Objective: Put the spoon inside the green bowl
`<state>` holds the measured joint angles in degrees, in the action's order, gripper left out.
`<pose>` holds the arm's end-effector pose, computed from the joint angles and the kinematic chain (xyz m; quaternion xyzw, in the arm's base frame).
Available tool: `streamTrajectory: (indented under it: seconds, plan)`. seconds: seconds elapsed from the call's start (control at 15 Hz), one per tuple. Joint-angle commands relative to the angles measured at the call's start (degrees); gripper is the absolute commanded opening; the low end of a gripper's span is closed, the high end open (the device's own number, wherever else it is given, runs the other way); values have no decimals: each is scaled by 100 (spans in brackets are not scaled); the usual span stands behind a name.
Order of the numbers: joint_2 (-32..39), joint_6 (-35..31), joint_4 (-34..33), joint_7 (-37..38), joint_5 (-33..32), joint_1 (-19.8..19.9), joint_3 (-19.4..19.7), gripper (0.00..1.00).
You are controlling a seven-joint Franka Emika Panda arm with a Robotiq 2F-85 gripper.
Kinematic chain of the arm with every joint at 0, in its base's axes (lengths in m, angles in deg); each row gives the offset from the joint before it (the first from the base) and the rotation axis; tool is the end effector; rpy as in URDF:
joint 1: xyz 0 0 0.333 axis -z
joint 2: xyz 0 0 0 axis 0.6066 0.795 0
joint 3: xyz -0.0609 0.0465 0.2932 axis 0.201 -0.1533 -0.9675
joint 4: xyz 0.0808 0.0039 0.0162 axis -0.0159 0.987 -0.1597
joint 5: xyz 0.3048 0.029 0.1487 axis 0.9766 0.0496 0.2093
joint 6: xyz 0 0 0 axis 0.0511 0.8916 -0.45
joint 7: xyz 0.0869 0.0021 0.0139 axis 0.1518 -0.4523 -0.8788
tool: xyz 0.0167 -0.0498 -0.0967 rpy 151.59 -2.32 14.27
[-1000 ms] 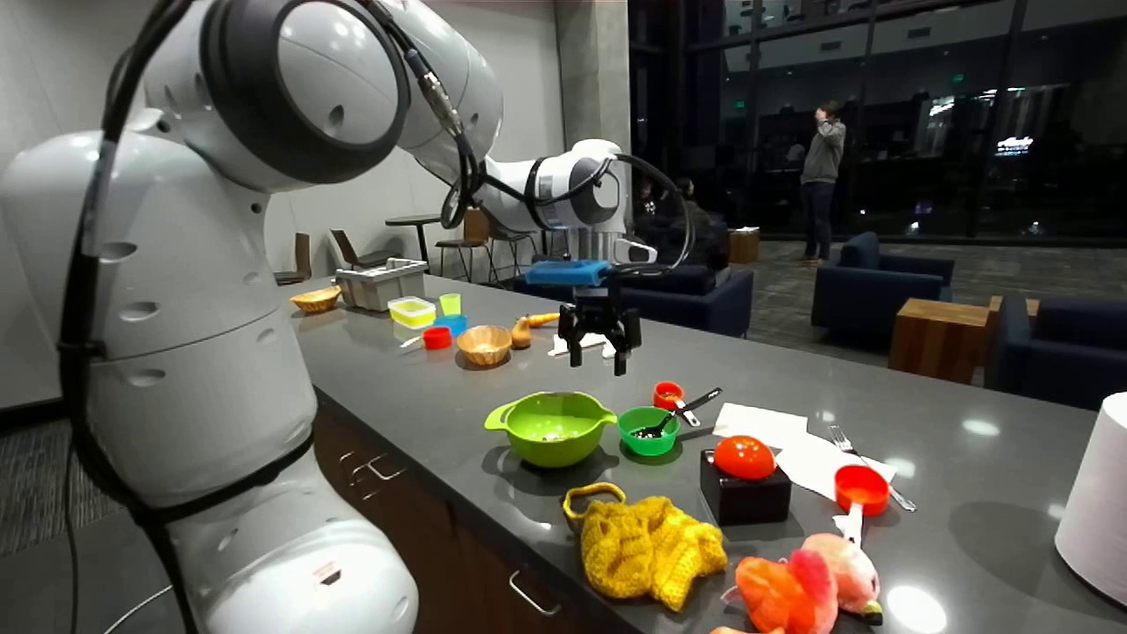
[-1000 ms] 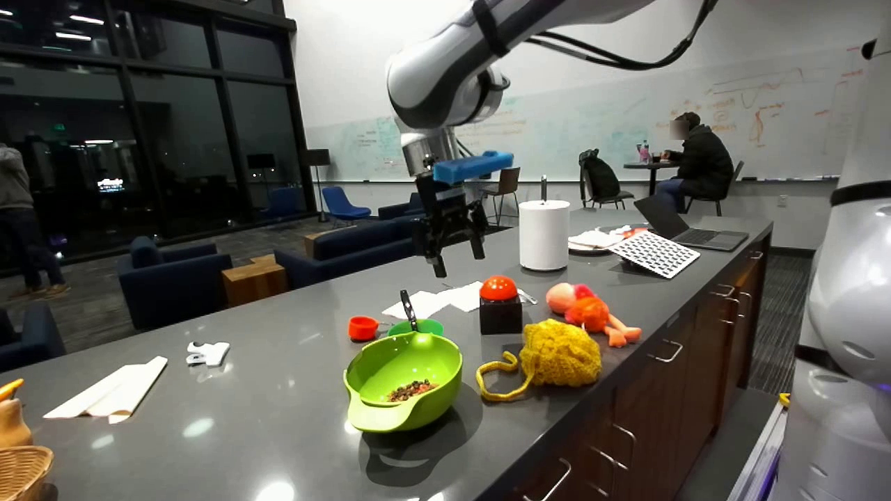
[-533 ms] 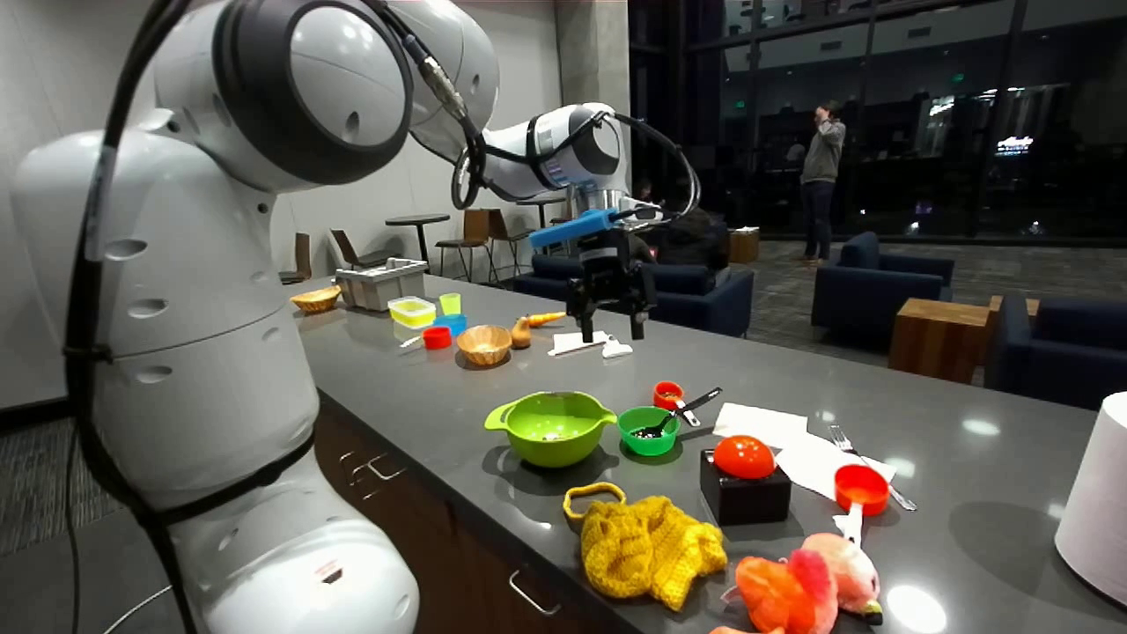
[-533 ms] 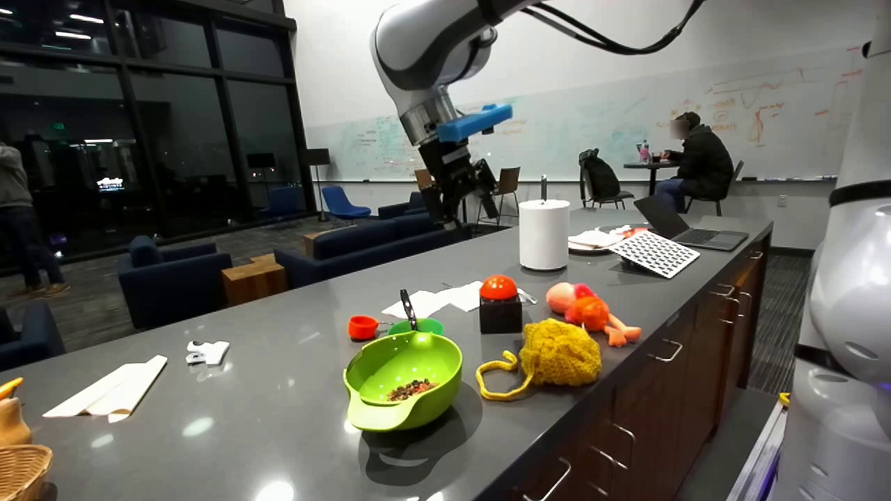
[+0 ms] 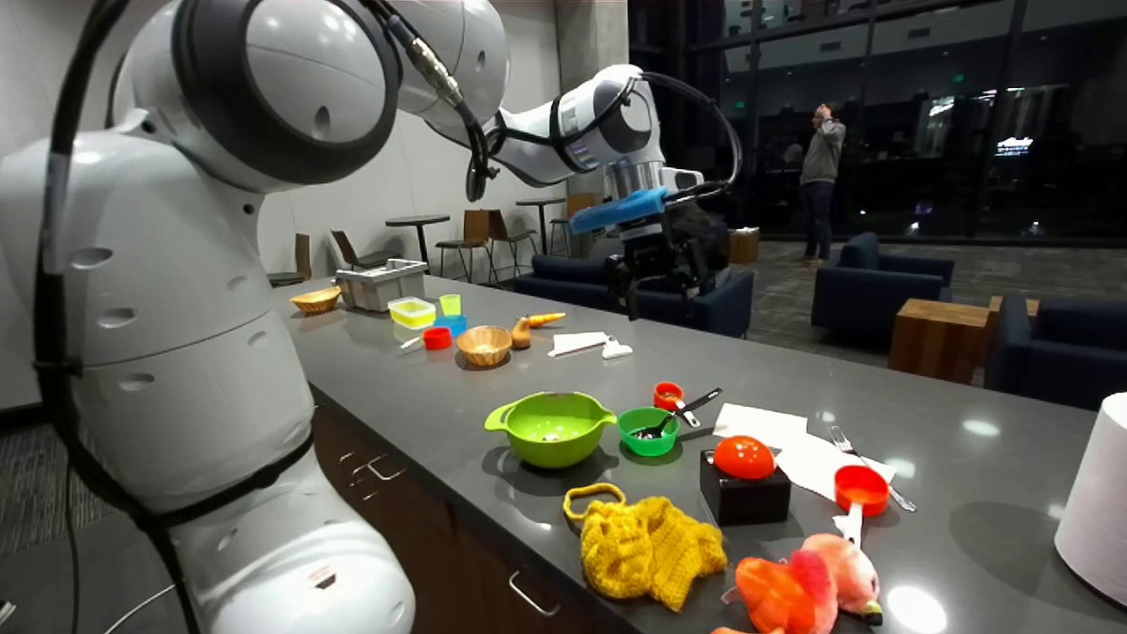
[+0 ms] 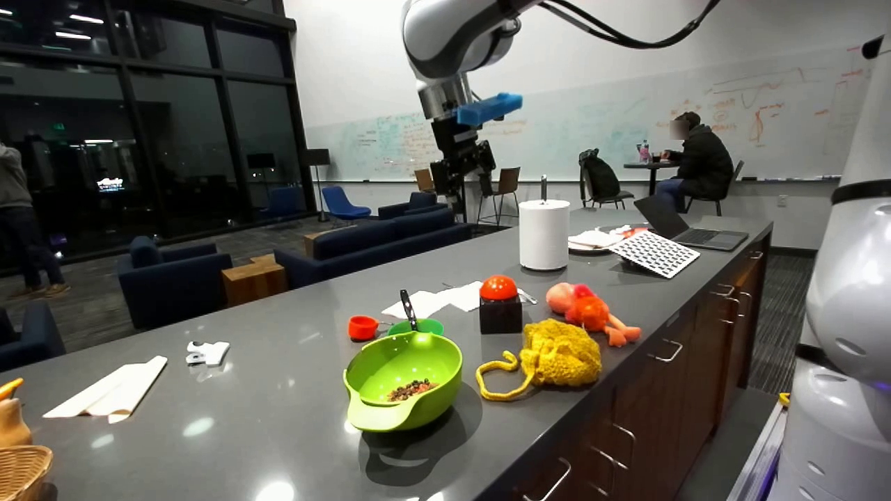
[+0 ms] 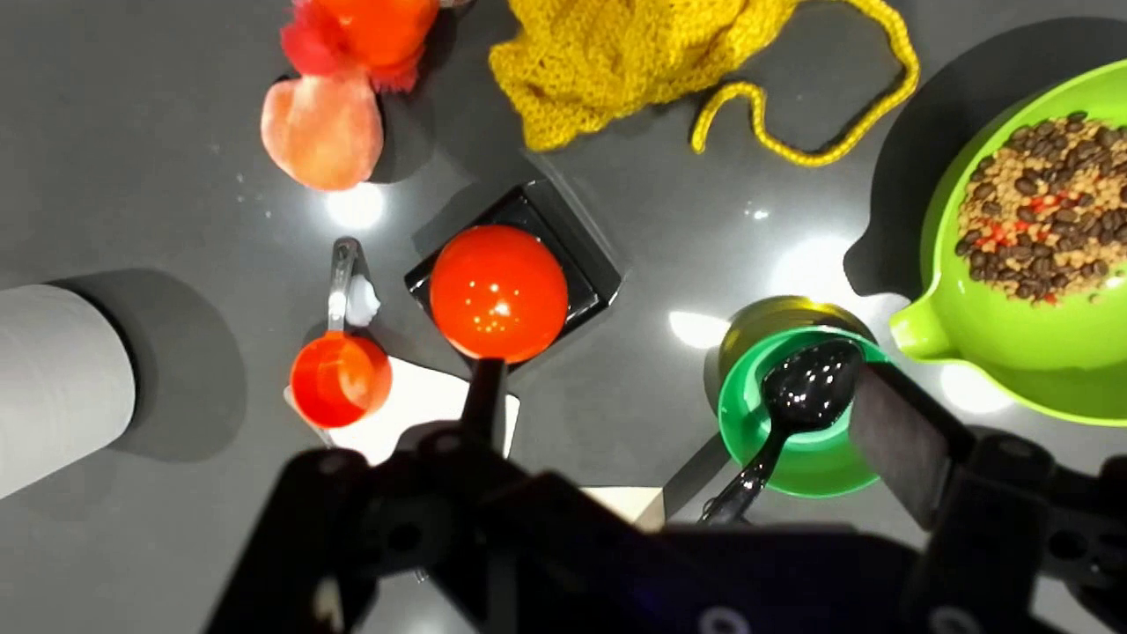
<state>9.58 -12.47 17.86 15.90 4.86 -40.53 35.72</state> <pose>0.4777 0.0352 0.5423 0.9908 0.0666 -0.0169 0.1166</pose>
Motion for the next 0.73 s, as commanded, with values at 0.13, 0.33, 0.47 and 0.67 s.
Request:
streamTrajectory:
  seconds: [0.13,0.33,0.47,0.67]
  plan:
    - [-132,-232,-190,-987,664,303,426,100]
    - [-45,30,-415,-1018,940,432,562,100]
    - [-43,-143,-294,-972,787,416,519,100]
    - [-18,-147,-289,-971,787,409,511,100]
